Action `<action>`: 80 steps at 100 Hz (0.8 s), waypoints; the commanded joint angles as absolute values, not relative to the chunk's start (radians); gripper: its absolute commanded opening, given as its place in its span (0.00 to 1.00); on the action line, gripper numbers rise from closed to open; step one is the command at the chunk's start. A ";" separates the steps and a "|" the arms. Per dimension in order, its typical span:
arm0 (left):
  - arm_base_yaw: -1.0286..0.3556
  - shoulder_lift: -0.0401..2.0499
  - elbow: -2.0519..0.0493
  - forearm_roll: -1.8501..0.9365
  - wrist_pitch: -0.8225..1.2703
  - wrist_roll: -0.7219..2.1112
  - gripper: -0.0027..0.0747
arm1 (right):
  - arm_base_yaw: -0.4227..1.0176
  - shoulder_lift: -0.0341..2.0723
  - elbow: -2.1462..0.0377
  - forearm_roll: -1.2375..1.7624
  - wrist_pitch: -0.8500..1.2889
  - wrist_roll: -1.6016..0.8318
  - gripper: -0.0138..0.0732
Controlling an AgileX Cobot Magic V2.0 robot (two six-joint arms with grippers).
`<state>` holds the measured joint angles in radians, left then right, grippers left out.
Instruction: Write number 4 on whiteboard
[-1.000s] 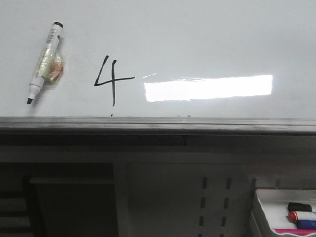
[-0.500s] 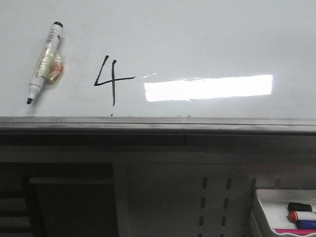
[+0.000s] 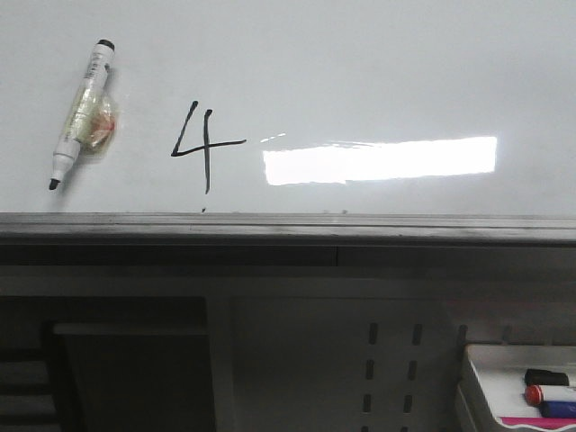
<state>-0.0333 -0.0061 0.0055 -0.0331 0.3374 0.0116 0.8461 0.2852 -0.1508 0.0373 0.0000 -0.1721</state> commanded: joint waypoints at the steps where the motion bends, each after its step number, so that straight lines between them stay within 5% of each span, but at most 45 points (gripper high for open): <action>1: -0.028 -0.031 0.038 -0.042 0.291 0.011 0.01 | 0.841 0.292 -0.178 0.026 -0.085 -0.177 0.08; 24: -0.028 -0.031 0.038 -0.042 0.291 0.011 0.01 | 0.736 0.292 -0.177 0.026 -0.088 -0.177 0.08; 61: -0.028 -0.031 0.038 -0.042 0.291 0.011 0.01 | 0.204 0.288 -0.099 0.026 -0.100 -0.177 0.08; 80: -0.028 -0.031 0.038 -0.042 0.291 0.011 0.01 | 0.068 0.182 0.016 0.026 -0.072 -0.168 0.08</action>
<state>-0.0333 -0.0061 0.0055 -0.0331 0.3390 0.0116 0.1156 0.2319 -0.0020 0.0373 -0.0114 -0.1721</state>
